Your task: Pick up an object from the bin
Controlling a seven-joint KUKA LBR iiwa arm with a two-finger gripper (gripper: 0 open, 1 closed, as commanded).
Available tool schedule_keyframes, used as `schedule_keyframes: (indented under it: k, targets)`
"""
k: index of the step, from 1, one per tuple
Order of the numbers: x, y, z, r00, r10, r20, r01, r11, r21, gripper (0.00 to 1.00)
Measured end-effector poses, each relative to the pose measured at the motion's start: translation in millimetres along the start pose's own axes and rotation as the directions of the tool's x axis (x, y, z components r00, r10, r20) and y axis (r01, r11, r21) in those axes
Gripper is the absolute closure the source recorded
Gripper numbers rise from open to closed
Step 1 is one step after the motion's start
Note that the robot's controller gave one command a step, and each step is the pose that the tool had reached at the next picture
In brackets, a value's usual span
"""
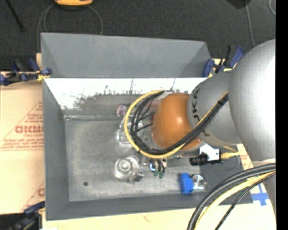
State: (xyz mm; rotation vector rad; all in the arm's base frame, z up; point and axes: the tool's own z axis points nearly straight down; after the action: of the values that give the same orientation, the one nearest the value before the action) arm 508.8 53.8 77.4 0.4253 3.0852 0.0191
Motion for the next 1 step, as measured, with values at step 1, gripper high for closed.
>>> schedule_keyframes:
  k: [1]
  targets:
    - [5.1,-0.6,-1.4,1.0,-0.001,-0.028,0.001,1.0,0.007,1.0]
